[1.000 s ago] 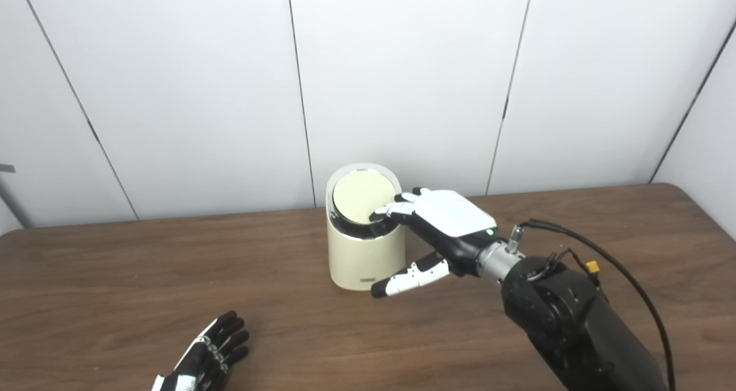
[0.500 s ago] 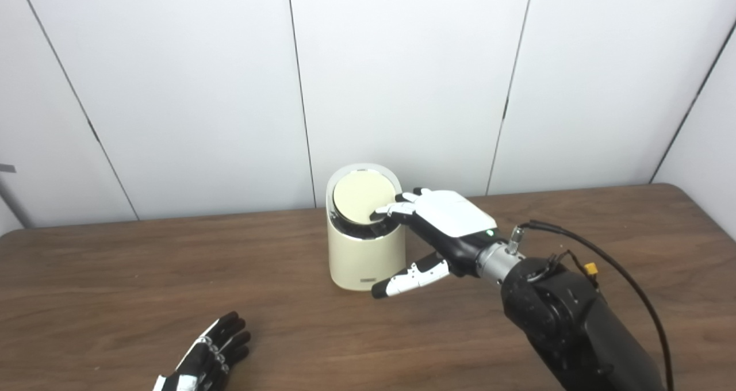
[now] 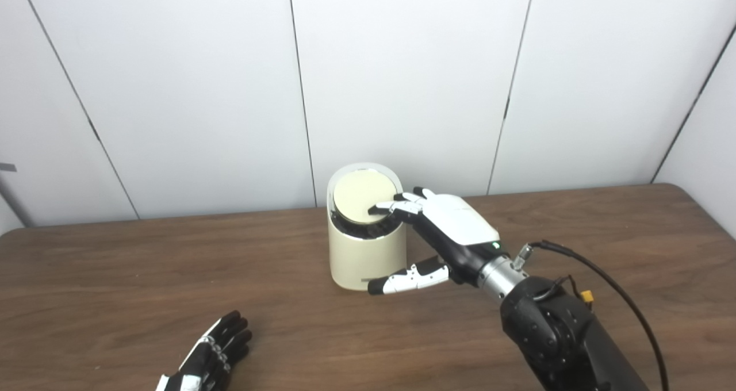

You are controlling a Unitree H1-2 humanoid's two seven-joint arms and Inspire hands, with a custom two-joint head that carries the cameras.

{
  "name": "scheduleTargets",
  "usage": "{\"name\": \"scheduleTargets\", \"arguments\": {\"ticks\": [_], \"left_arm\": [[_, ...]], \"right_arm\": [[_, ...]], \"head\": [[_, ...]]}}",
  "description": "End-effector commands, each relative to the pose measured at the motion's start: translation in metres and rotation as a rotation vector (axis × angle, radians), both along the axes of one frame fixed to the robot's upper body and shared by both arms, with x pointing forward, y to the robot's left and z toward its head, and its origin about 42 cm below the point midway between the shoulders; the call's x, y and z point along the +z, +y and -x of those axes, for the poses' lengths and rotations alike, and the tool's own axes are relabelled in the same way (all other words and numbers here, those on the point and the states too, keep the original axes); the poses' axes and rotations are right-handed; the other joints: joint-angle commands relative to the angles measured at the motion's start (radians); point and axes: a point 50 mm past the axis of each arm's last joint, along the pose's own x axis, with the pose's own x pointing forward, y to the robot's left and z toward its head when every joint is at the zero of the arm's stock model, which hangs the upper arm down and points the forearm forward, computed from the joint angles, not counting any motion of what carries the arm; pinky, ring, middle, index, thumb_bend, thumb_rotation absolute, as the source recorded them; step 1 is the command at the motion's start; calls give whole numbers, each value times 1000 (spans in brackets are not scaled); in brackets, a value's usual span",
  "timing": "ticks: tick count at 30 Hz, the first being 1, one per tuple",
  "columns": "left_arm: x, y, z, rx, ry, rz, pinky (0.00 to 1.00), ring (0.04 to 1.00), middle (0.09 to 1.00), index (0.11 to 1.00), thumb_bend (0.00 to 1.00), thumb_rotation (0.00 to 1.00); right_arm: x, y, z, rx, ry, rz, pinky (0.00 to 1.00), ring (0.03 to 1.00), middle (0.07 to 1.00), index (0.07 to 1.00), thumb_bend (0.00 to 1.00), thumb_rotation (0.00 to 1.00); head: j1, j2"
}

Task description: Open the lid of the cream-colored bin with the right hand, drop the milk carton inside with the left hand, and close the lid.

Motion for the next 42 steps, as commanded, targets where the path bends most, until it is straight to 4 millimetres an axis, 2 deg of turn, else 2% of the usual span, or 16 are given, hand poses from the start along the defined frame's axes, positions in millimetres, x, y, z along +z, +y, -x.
{"name": "scheduleTargets", "arguments": {"ticks": [1, 18, 22, 26, 35, 42], "left_arm": [[10, -2, -4, -12, -52, -7, 910, 877, 884, 912, 770, 858], [10, -7, -6, -17, -55, 1, 890, 883, 892, 916, 777, 851], [10, -6, -7, -14, -55, -3, 886, 881, 891, 915, 784, 851], [10, -6, -9, -14, -58, -5, 883, 873, 887, 914, 786, 853], [9, -8, -12, -14, -60, -21, 919, 880, 889, 911, 785, 873], [10, -9, -13, -16, -70, -10, 906, 876, 889, 918, 774, 865]], "right_arm": [[20, 2, -3, 17, -91, -29, 1000, 923, 827, 849, 709, 660], [17, 1, -1, 24, -53, 6, 987, 939, 858, 872, 750, 619], [16, 1, -1, 24, -34, 33, 997, 951, 867, 872, 746, 637], [15, 3, -1, 32, -8, 88, 1000, 960, 875, 865, 760, 655], [15, 22, -7, 47, -18, 336, 1000, 988, 888, 859, 811, 691], [18, 35, -9, 29, -6, 447, 1000, 967, 842, 817, 828, 711]], "head": [[-2, -1], [2, -8], [1, -6], [-2, -7], [-4, -16], [-3, -15]]}}
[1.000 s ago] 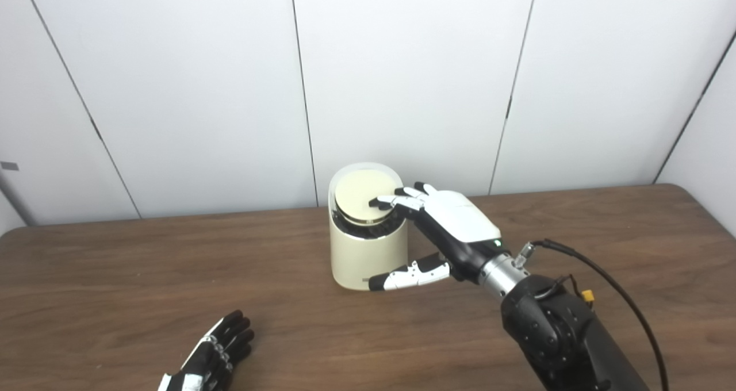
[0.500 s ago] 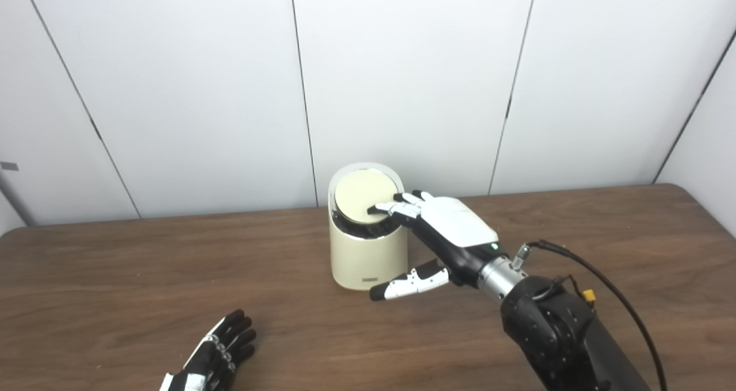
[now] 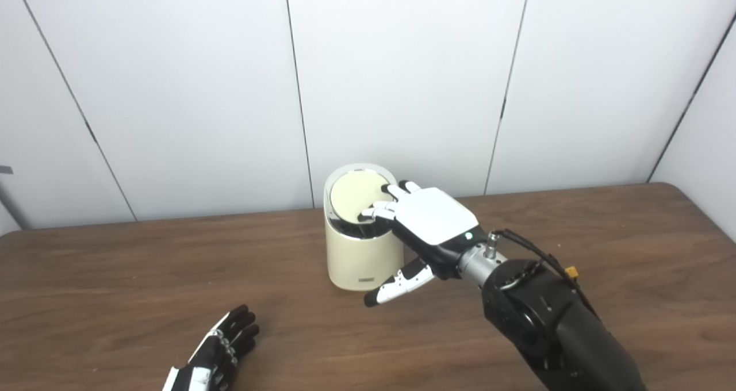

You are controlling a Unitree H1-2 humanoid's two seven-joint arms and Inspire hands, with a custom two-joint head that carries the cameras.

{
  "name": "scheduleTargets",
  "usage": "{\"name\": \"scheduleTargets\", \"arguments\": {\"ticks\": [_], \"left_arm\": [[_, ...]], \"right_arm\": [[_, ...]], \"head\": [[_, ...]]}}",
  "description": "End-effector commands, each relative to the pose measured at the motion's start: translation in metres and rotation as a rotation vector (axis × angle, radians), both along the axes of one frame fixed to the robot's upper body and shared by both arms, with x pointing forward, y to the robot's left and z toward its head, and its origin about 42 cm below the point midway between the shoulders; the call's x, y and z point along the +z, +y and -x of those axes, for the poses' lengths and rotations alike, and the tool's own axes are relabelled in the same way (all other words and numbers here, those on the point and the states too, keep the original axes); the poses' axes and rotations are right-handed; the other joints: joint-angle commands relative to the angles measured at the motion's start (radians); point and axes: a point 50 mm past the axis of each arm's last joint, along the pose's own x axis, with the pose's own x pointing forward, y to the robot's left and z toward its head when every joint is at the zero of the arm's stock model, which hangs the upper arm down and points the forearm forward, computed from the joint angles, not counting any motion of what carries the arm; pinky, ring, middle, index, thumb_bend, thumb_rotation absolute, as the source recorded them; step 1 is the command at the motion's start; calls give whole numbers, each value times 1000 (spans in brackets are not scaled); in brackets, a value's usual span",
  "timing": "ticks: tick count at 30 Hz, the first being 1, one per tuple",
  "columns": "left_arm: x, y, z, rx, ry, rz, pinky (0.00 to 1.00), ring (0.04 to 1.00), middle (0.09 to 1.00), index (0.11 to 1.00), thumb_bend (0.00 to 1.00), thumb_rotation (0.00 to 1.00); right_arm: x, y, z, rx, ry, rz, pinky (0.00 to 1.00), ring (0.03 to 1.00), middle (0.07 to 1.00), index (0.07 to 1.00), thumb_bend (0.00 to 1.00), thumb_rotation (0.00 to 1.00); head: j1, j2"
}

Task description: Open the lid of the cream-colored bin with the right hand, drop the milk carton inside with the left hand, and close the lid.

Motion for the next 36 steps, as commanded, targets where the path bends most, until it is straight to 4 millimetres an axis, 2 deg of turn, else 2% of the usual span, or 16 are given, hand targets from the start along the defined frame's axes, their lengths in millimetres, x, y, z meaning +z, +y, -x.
{"name": "scheduleTargets", "arguments": {"ticks": [1, 8, 18, 21, 22, 25, 28, 31, 33, 34, 35, 36], "left_arm": [[10, -1, -3, -7, -62, 3, 905, 876, 889, 918, 774, 864], [9, -1, -4, -10, -67, 5, 890, 871, 888, 912, 777, 865], [9, 0, -3, -11, -65, -1, 885, 870, 888, 912, 781, 869], [9, 0, -2, -16, -61, 7, 886, 867, 889, 913, 780, 867], [10, -1, -2, -20, -61, 14, 887, 865, 890, 915, 776, 866], [9, 0, -2, -29, -54, 35, 877, 858, 895, 918, 769, 848], [9, -1, -1, -29, -51, 51, 845, 848, 899, 917, 766, 829], [8, -1, 0, -27, -52, 59, 817, 854, 904, 921, 758, 815], [7, -1, 0, -29, -52, 64, 818, 867, 911, 926, 751, 809], [7, -1, 0, -34, -53, 60, 819, 869, 913, 927, 749, 808], [7, -1, 1, -36, -54, 57, 817, 881, 919, 930, 731, 822], [7, -1, 1, -38, -53, 52, 817, 884, 922, 931, 725, 827]], "right_arm": [[-2, 9, -1, 18, 49, 48, 1000, 965, 839, 814, 829, 710], [-3, 21, 3, 43, 29, 99, 1000, 932, 810, 787, 842, 721], [-1, 17, 6, 48, -1, 21, 1000, 909, 788, 767, 841, 715], [7, 12, 8, 78, -103, -106, 975, 882, 790, 766, 825, 687], [9, 9, 9, 82, -162, -167, 947, 888, 823, 800, 798, 668], [15, 2, 11, 65, -331, -354, 991, 985, 971, 967, 659, 698], [15, -6, 13, 41, -386, -530, 999, 998, 997, 996, 604, 721], [4, -20, 19, 16, -384, -739, 996, 998, 1000, 1000, 600, 788], [-6, -27, 23, 21, -399, -823, 977, 986, 992, 1000, 553, 837], [-17, -31, 27, 30, -408, -878, 974, 985, 992, 1000, 540, 845], [-24, -35, 30, 36, -416, -917, 944, 968, 979, 995, 475, 860], [-33, -38, 34, 31, -419, -956, 934, 962, 975, 993, 453, 865]], "head": [[-2, 2], [1, 1], [-1, 1], [2, 2], [4, 1], [4, 1], [9, -3], [13, -3], [13, -2], [13, -2], [14, -3], [15, -2]]}}
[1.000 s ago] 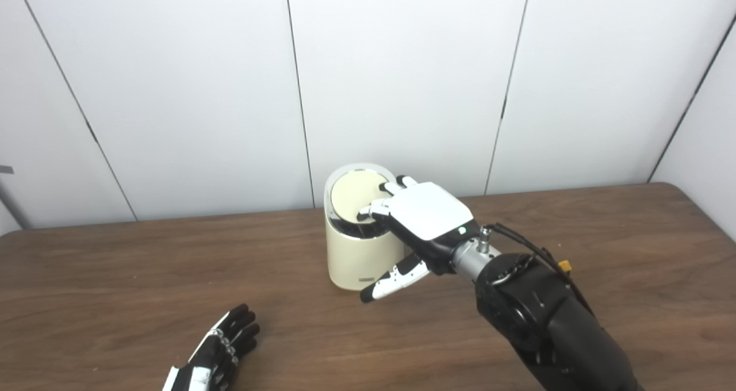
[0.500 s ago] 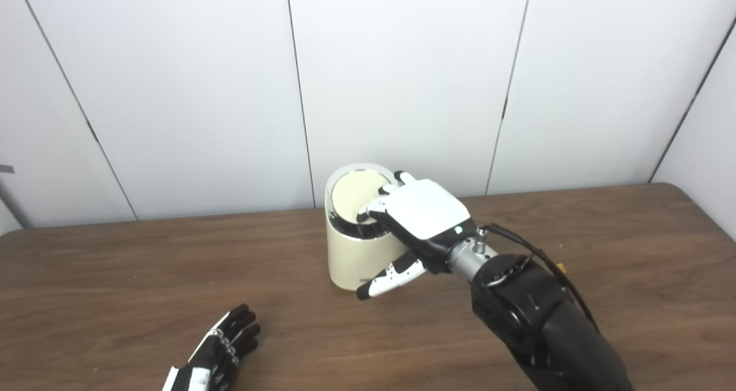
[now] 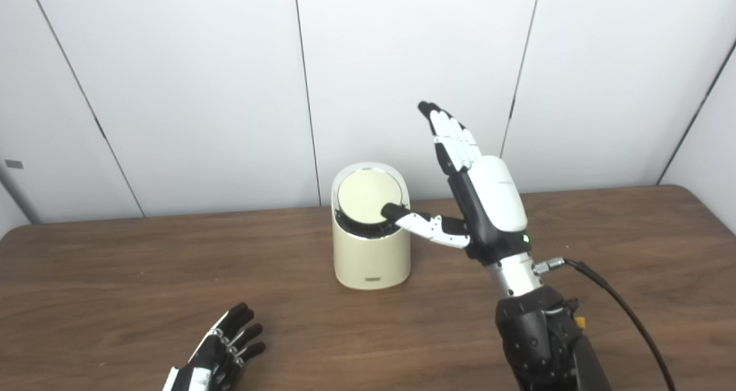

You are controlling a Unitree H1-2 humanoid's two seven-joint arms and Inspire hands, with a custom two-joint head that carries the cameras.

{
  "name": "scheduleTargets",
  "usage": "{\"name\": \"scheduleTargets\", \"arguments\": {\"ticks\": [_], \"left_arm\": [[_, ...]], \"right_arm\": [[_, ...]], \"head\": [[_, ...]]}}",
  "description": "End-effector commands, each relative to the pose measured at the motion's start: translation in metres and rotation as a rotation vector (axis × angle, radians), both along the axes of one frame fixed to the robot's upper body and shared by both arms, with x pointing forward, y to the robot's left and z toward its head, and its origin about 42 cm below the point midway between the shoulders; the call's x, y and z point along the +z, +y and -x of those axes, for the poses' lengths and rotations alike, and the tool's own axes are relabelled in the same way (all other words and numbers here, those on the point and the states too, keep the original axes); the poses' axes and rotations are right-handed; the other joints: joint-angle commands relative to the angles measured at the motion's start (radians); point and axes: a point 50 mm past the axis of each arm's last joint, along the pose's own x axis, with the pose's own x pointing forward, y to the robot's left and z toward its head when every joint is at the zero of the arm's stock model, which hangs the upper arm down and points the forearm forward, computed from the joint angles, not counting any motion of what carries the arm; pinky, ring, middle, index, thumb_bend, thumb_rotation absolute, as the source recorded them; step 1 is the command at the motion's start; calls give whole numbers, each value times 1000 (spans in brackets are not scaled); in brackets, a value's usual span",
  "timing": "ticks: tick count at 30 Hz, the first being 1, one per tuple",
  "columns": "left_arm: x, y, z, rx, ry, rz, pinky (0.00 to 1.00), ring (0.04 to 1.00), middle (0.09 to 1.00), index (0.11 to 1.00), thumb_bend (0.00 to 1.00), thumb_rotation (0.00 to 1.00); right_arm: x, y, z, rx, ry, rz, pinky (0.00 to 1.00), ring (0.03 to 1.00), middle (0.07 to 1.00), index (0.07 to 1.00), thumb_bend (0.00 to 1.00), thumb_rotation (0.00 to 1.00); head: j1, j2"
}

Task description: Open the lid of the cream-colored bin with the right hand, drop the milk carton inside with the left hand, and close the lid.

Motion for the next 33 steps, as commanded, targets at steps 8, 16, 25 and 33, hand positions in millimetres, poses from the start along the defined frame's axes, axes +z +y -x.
{"name": "scheduleTargets", "arguments": {"ticks": [8, 16, 25, 33], "left_arm": [[8, -1, 0, 69, -48, -36, 823, 873, 889, 887, 312, 839], [4, 0, 0, 132, -102, -109, 819, 866, 876, 856, 235, 786], [2, 1, 2, 200, -145, -131, 784, 825, 851, 850, 258, 731], [5, -4, 4, 253, -168, -125, 779, 809, 833, 835, 249, 734]], "right_arm": [[-59, -17, 58, -1, 110, -288, 764, 869, 887, 877, 277, 944], [-105, -28, 94, -79, 261, -361, 647, 758, 785, 777, 207, 602], [-117, -37, 99, -91, 391, -592, 604, 704, 732, 722, 231, 307], [-108, -44, 99, -89, 458, -609, 623, 731, 753, 743, 219, 322]], "head": [[7, 3], [32, 8], [61, 24], [72, 39]]}}
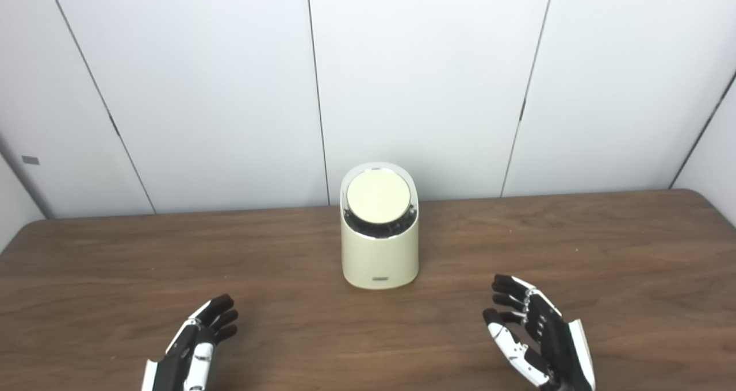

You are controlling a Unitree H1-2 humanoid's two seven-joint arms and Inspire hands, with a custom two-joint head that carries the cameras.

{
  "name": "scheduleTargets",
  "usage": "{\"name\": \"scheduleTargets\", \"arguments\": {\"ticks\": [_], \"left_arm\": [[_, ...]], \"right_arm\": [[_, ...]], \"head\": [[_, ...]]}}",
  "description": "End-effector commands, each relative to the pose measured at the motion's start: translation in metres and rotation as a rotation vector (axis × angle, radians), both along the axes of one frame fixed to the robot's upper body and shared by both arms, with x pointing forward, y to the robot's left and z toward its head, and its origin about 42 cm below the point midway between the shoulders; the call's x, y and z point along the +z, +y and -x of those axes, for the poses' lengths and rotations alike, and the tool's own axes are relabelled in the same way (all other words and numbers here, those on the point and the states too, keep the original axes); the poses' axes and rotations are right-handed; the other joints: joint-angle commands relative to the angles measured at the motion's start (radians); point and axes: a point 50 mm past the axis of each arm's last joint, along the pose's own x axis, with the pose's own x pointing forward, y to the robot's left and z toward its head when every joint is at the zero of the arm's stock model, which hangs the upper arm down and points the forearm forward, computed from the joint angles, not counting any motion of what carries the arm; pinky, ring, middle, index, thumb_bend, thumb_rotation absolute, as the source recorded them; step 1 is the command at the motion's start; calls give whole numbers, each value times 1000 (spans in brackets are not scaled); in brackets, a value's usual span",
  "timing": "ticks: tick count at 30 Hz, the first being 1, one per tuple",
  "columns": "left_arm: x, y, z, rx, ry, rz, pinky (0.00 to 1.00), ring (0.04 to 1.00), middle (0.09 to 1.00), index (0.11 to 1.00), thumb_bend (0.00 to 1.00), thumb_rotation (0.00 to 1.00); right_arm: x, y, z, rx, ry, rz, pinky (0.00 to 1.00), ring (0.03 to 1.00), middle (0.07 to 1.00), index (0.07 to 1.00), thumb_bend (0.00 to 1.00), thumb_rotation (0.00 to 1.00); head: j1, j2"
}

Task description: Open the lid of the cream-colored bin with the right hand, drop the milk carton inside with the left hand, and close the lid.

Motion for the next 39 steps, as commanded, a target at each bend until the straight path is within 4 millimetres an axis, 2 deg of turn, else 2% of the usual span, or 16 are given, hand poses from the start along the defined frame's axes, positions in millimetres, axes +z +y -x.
{"name": "scheduleTargets", "arguments": {"ticks": [1, 7, 14, 21, 28, 32, 39], "left_arm": [[2, -7, 4, 10, -31, 13, 773, 805, 829, 831, 245, 731], [4, -11, 5, 24, -31, 20, 755, 789, 814, 815, 248, 699], [5, -12, 6, 29, -36, 22, 726, 775, 803, 806, 240, 687], [6, -13, 6, 35, -41, 51, 710, 766, 788, 787, 225, 601], [6, -12, 6, 35, -29, 24, 693, 754, 779, 783, 226, 530], [6, -11, 7, 40, -25, 17, 698, 754, 779, 783, 237, 508], [6, -11, 7, 53, -17, 14, 700, 746, 770, 776, 254, 490]], "right_arm": [[14, -2, -3, 10, -53, -7, 621, 732, 753, 743, 217, 300], [16, -6, -1, 17, -39, -29, 631, 736, 754, 741, 226, 239], [17, -6, -1, 23, -29, -40, 637, 733, 750, 738, 236, 223], [18, -6, -1, 29, -36, -44, 626, 722, 745, 733, 235, 197], [18, -5, -2, 28, -25, -43, 625, 721, 741, 727, 245, 246], [18, -4, -1, 30, -25, -39, 619, 714, 735, 723, 247, 223], [18, -4, -1, 40, -21, -32, 607, 709, 732, 721, 250, 238]], "head": [[2, 2], [9, 8], [6, 15], [4, 18], [6, 18], [2, 18], [3, 18]]}}
